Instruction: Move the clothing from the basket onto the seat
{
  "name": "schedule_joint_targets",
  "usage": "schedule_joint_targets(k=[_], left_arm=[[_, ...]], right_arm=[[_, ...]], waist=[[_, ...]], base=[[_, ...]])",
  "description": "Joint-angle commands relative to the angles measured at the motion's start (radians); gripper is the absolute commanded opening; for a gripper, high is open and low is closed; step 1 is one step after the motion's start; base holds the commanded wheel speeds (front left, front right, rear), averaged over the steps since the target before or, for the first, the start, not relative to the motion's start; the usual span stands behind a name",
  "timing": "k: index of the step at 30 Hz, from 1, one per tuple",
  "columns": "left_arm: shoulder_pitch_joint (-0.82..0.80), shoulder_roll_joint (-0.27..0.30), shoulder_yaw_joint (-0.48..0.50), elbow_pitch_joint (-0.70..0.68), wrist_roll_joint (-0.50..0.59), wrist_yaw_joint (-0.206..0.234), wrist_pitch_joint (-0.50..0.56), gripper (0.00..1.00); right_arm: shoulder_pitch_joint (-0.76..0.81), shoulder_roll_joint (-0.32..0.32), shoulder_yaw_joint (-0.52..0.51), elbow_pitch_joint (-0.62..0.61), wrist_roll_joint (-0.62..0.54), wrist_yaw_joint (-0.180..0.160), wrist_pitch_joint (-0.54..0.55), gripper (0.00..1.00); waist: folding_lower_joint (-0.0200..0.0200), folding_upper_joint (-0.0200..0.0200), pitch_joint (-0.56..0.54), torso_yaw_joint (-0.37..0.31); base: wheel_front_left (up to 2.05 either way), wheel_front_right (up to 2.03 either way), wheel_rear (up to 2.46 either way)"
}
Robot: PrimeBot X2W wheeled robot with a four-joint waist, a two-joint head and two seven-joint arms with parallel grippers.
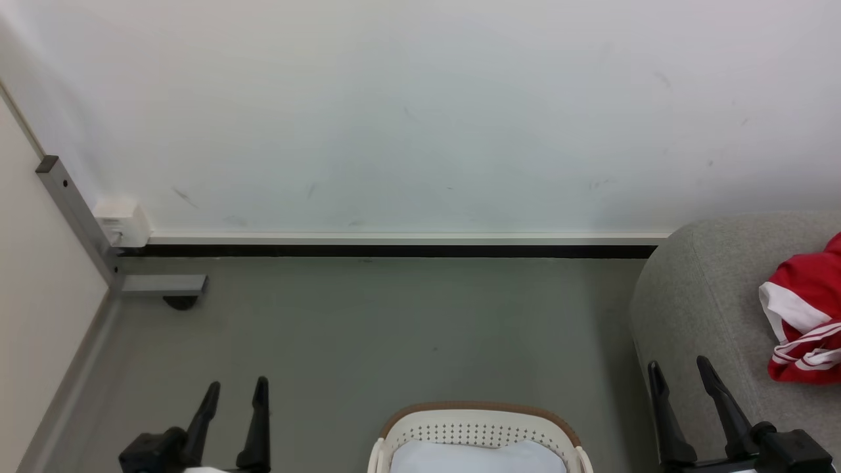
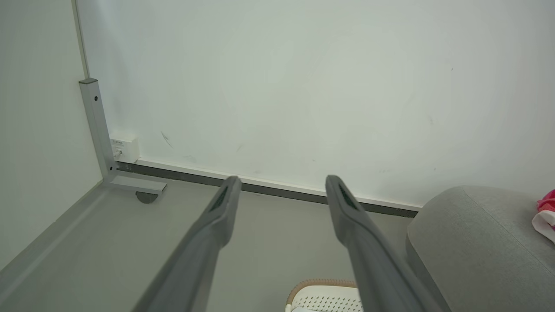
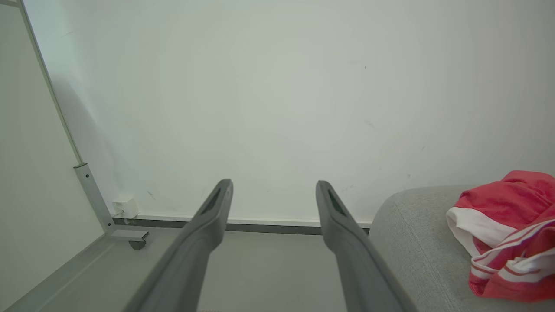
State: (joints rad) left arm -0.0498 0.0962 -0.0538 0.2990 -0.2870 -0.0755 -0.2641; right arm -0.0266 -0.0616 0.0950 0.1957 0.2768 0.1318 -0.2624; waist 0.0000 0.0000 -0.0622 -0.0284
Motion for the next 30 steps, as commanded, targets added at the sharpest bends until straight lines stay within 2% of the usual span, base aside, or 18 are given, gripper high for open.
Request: schedule_joint_targets(k=[1, 12, 28, 29, 30], left_arm=[[0.003, -0.003, 0.007, 0.004, 0.016, -0.005, 0.0, 1.0], [0.002, -0.031, 0.065, 0.016, 0.063, -0.035, 0.0, 1.0], [-0.001, -0.043, 0.094, 0.029, 0.072, -0.048, 0.0, 1.0], [-0.001, -0.046, 0.091, 0.029, 0.074, -0.047, 0.0, 0.0], [0.001, -0.048, 0.09, 0.038, 0.073, -0.047, 0.001, 0.0]], right_arm=[[0.012, 0.002, -0.002, -0.001, -0.008, -0.002, -0.003, 1.0], [0.016, 0.008, -0.003, -0.004, 0.002, -0.002, -0.003, 1.0], [0.009, 0.01, -0.002, 0.003, 0.015, -0.002, -0.003, 1.0], [0.009, 0.009, -0.002, 0.002, 0.009, 0.0, 0.0, 0.0], [0.012, 0.009, -0.001, 0.01, 0.01, 0.0, 0.001, 0.0]], waist=[[0.0, 0.0, 0.0, 0.001], [0.0, 0.0, -0.003, -0.002], [0.0, 0.0, -0.002, -0.009], [0.0, 0.0, -0.002, -0.009], [0.0, 0.0, -0.002, -0.009]], base=[[0.0, 0.0, 0.0], [0.0, 0.0, 0.0], [0.0, 0.0, 0.0], [0.0, 0.0, 0.0], [0.0, 0.0, 0.0]])
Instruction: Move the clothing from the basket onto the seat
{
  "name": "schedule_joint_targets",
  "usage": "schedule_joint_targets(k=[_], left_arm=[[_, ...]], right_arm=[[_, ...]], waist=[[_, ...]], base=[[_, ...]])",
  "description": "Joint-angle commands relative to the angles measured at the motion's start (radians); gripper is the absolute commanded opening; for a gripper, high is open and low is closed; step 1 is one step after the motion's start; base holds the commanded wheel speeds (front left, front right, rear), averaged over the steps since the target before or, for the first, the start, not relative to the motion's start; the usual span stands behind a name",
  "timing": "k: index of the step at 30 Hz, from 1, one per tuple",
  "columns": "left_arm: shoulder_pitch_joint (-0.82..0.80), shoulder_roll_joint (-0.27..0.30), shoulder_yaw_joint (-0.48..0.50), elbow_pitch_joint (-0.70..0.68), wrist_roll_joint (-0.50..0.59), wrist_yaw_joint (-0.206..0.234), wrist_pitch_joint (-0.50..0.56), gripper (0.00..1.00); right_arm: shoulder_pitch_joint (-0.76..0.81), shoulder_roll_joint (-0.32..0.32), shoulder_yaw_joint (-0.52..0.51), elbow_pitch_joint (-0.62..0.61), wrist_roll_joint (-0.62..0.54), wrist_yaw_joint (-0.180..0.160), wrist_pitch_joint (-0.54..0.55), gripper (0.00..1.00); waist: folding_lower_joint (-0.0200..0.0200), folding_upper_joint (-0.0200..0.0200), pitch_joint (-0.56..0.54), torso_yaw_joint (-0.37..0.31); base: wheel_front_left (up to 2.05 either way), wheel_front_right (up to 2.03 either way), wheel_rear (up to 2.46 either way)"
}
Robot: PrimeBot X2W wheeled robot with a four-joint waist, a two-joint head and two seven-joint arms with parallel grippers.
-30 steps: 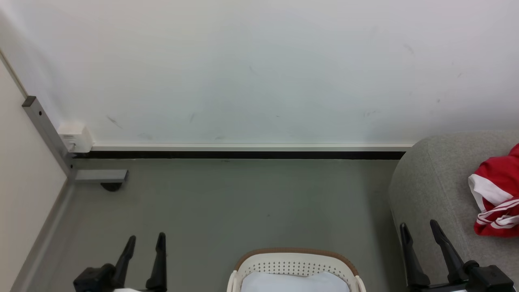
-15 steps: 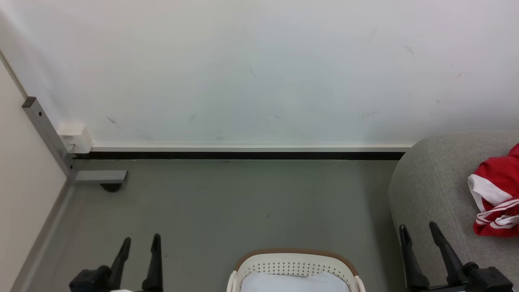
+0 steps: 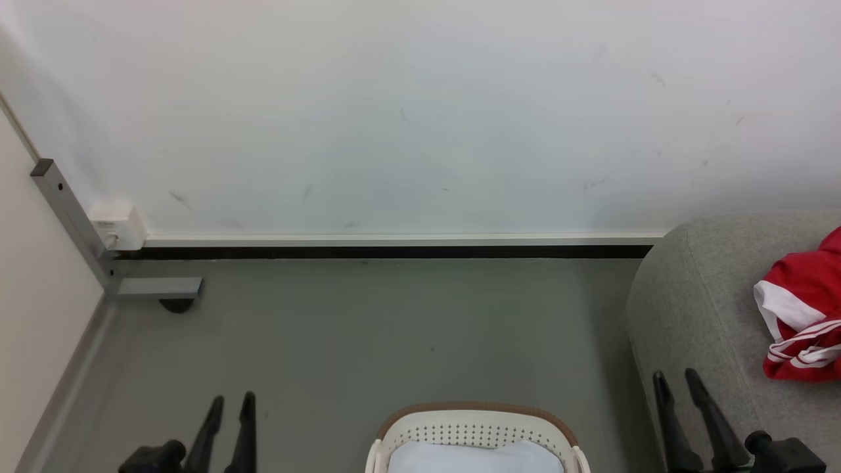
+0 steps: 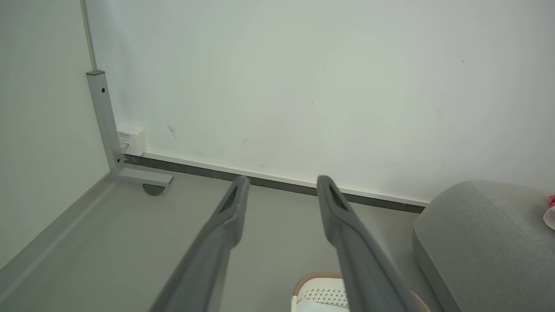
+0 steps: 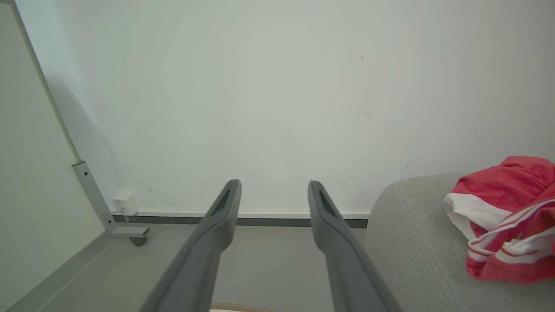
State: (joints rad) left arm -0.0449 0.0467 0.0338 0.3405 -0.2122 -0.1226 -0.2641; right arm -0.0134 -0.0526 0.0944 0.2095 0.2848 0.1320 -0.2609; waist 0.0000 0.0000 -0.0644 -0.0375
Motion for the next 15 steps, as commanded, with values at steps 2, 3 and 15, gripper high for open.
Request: schedule_joint_targets(k=[2, 3, 15], left_arm=[[0.0, -0.002, 0.004, 0.011, -0.014, 0.0, 0.008, 0.0], [-0.005, -0.002, 0.009, 0.014, -0.033, 0.0, 0.016, 0.0], [-0.013, 0.0, 0.019, -0.008, -0.257, -0.002, 0.074, 0.0]], right_arm=[[0.004, 0.0, 0.0, 0.006, 0.015, 0.0, 0.003, 0.0], [0.003, 0.0, -0.002, 0.005, 0.035, 0.0, 0.007, 0.0], [-0.016, -0.008, -0.027, 0.01, 0.255, 0.0, 0.06, 0.0]], waist=[[0.0, 0.0, 0.0, 0.0], [0.0, 0.0, 0.001, 0.001], [0.0, 0.0, 0.007, 0.004]], base=[[0.0, 0.0, 0.0], [0.0, 0.0, 0.0], [0.0, 0.0, 0.0]])
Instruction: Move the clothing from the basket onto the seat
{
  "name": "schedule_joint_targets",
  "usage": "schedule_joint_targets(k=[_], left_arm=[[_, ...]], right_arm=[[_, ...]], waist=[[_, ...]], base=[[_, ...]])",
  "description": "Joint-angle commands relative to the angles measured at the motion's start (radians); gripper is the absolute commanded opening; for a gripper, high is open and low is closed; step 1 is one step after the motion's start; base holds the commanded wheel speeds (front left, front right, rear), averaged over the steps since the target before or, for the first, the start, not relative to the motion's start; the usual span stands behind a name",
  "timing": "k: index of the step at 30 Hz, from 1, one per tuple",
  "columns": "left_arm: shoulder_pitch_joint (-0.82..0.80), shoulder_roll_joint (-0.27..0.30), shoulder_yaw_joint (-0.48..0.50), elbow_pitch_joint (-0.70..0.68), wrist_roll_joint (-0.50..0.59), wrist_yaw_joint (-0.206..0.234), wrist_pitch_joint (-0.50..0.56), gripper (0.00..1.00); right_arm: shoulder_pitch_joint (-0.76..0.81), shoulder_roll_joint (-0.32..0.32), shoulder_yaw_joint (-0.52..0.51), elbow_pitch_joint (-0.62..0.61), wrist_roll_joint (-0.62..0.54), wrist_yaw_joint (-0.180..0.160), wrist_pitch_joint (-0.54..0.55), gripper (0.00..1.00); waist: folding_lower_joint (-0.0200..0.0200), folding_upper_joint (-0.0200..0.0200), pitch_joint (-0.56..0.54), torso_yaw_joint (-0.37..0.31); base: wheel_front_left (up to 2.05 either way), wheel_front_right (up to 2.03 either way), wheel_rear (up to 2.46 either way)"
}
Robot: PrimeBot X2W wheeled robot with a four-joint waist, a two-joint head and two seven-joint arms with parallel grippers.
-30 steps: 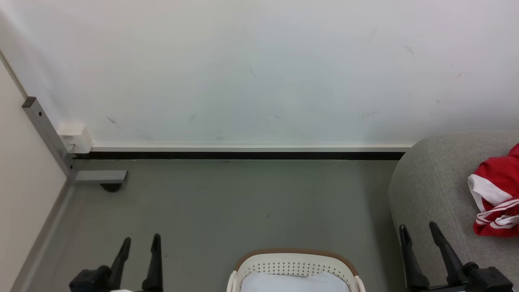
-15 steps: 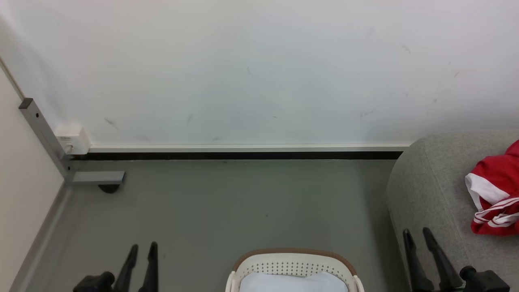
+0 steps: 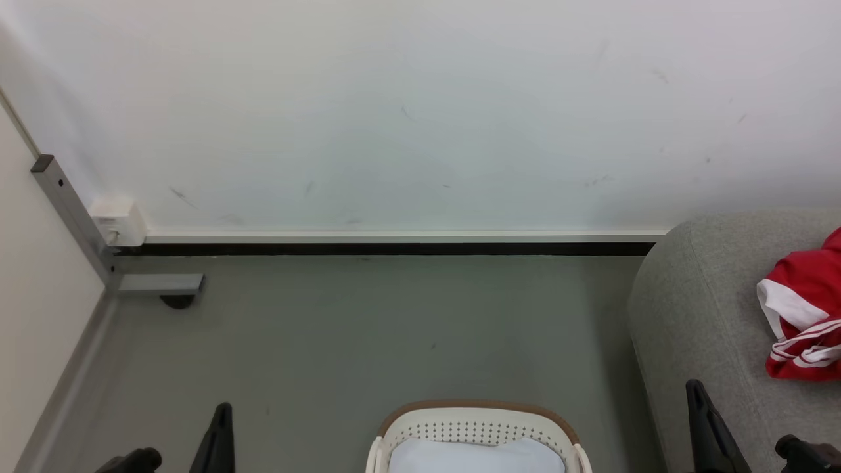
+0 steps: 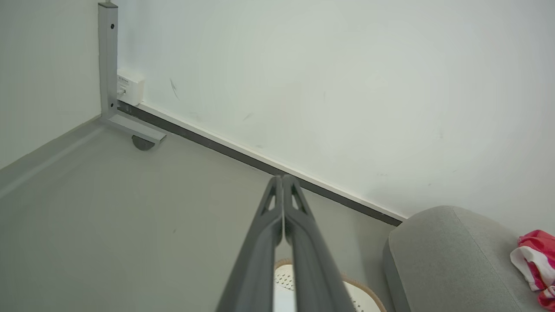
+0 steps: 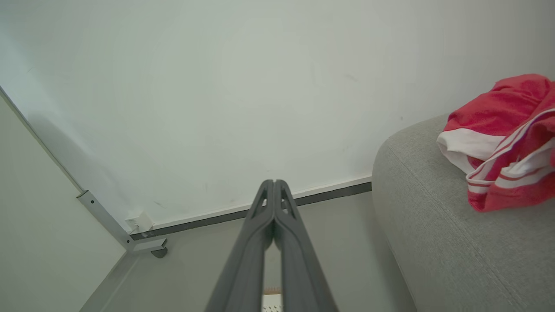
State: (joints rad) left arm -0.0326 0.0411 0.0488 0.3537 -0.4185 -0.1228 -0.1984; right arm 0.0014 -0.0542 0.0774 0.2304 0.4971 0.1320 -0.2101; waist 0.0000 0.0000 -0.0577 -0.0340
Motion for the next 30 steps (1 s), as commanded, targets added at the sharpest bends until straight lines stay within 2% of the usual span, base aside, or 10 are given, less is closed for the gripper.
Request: schedule_joint_targets(k=[1, 30], left_arm=[[-0.026, 0.005, 0.004, -0.021, -0.051, -0.001, 0.009, 0.0], [-0.046, 0.008, 0.026, -0.058, -0.477, -0.005, 0.12, 0.0]], right_arm=[[-0.03, -0.007, -0.01, -0.011, 0.043, 0.0, 0.009, 0.0], [-0.062, -0.014, -0.064, -0.003, 0.454, -0.001, 0.115, 0.0]], waist=[[0.0, 0.0, 0.001, 0.001], [0.0, 0.0, 0.016, 0.009]], base=[[0.0, 0.0, 0.0], [0.0, 0.0, 0.0]])
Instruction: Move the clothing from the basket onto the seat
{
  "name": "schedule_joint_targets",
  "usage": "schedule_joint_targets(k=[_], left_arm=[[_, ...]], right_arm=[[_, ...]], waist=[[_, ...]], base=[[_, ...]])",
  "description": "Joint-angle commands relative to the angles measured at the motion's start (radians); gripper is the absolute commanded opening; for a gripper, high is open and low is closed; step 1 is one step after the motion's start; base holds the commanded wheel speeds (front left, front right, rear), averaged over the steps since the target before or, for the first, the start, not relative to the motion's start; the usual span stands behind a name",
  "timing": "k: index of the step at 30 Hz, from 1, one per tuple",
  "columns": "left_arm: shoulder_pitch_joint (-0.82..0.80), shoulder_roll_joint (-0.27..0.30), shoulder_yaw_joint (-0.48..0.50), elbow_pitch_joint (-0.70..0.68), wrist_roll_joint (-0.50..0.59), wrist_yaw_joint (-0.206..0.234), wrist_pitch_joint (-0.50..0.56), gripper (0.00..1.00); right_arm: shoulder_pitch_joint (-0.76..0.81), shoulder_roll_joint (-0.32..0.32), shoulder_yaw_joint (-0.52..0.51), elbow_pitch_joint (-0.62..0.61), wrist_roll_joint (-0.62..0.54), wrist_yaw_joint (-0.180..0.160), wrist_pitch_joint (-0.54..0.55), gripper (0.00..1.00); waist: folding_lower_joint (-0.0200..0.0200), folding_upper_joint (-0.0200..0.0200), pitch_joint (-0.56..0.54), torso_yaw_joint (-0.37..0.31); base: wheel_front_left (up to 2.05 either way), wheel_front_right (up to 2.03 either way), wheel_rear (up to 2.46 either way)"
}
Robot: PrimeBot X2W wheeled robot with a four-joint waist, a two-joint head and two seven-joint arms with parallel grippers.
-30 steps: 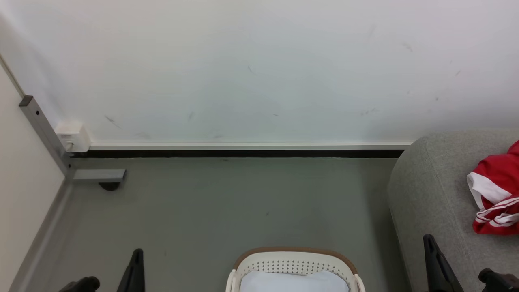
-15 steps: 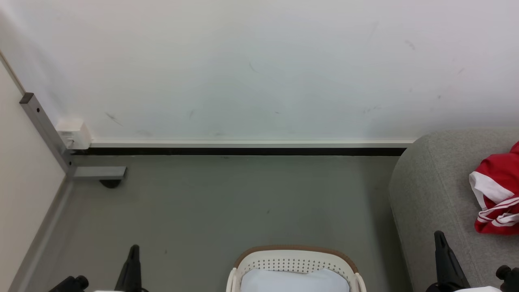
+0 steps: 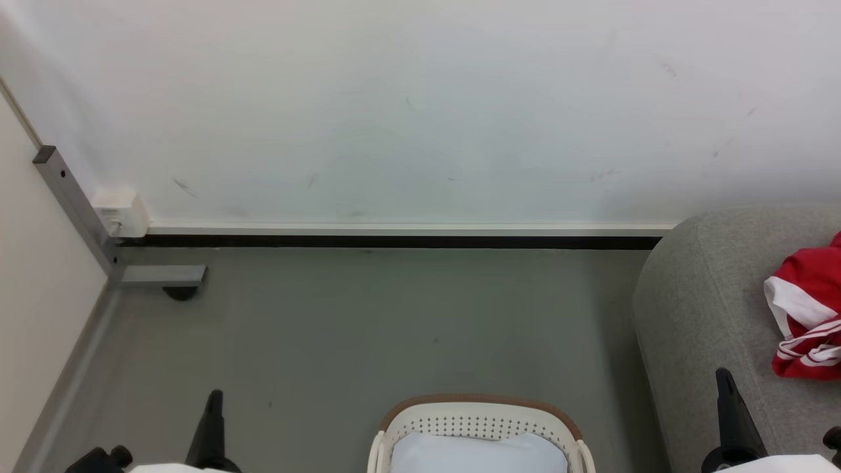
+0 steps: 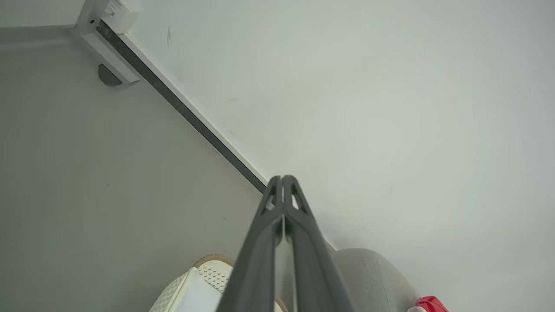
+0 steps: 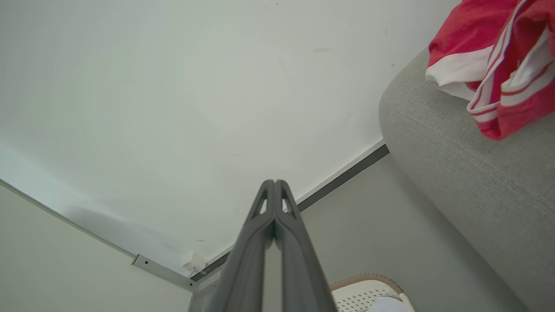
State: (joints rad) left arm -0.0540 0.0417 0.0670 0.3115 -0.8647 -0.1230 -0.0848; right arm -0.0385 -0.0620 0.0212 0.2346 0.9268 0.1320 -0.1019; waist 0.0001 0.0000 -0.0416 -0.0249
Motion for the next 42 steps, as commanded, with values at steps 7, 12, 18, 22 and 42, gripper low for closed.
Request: schedule_joint_targets(k=[7, 12, 18, 22, 42], left_arm=[[-0.029, 0.008, 0.012, -0.023, -0.114, -0.005, 0.029, 0.0], [-0.033, 0.008, 0.015, -0.027, -0.17, -0.006, 0.044, 0.0], [-0.036, 0.009, 0.019, -0.031, -0.235, -0.006, 0.062, 0.0], [-0.037, 0.009, 0.021, -0.034, -0.278, -0.007, 0.074, 0.0], [-0.047, 0.01, 0.033, -0.049, -0.463, -0.009, 0.123, 0.0]], right_arm=[[-0.03, -0.007, -0.019, -0.006, 0.105, -0.001, 0.029, 0.0], [-0.035, -0.008, -0.027, -0.005, 0.158, -0.001, 0.043, 0.0], [-0.037, -0.008, -0.037, -0.003, 0.219, -0.001, 0.06, 0.0], [-0.04, -0.008, -0.044, -0.002, 0.259, -0.001, 0.072, 0.0], [-0.052, -0.006, -0.073, 0.002, 0.434, -0.002, 0.123, 0.0]], waist=[[0.0, 0.0, 0.004, 0.002], [0.0, 0.0, 0.007, 0.004], [0.0, 0.0, 0.01, 0.006], [0.0, 0.0, 0.012, 0.007], [0.0, 0.0, 0.023, 0.013]], base=[[0.0, 0.0, 0.0], [0.0, 0.0, 0.0], [0.0, 0.0, 0.0], [0.0, 0.0, 0.0], [0.0, 0.0, 0.0]])
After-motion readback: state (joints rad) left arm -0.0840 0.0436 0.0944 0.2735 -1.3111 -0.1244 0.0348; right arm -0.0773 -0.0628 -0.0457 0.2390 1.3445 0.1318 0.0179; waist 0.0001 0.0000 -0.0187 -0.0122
